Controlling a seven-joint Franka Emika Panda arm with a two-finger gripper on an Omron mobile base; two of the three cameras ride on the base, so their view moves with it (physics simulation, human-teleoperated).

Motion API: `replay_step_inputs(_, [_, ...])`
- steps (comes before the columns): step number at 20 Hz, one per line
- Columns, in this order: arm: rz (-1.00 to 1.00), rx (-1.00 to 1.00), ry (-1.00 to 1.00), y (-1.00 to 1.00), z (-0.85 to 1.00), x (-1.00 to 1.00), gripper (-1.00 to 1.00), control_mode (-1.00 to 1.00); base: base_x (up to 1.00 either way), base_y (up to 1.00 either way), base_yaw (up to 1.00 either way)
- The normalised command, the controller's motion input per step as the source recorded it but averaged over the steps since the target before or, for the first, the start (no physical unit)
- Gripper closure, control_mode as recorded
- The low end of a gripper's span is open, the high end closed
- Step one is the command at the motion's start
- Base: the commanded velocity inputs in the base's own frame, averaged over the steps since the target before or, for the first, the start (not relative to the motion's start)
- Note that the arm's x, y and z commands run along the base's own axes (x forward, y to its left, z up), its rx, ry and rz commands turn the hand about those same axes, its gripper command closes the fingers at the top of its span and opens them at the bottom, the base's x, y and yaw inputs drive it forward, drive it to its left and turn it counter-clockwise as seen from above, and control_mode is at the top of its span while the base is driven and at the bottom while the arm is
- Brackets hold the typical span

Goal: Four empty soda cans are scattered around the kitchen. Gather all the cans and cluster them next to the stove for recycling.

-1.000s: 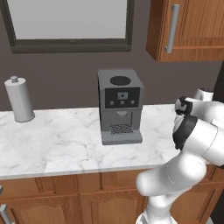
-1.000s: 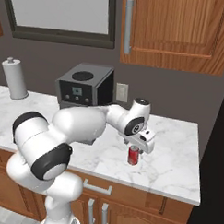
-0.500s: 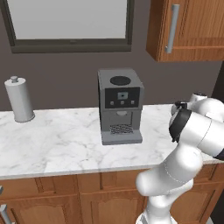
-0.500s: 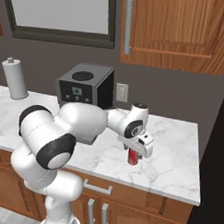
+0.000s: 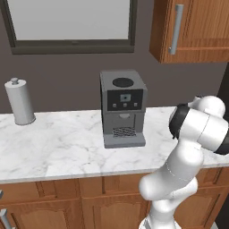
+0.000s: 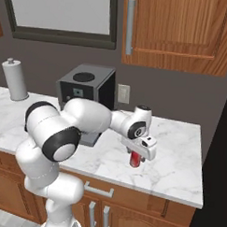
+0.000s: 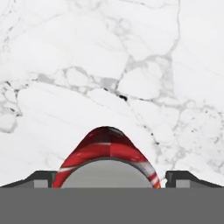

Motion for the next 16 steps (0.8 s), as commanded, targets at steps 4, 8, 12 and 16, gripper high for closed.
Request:
replay_step_inputs(4, [0.00,0.03,0.00,0.00,-0.06,0.00,1.00,-1.00,0.00,0.00,0.00])
replay_step_inputs(8, [-0.06,0.02,0.01,0.08,-0.13,-0.01,1.00,-1.00,0.00,0.00,0.00])
replay_step_inputs(12, [-0.01,-0.03,0.00,0.61,0.13,-0.21,1.00,-1.00,0.00,0.00,0.00])
replay_step_inputs(16, [0.03,-0.10,-0.01,0.58,0.43,-0.65,1.00,-1.00,0.00,0.00,0.00])
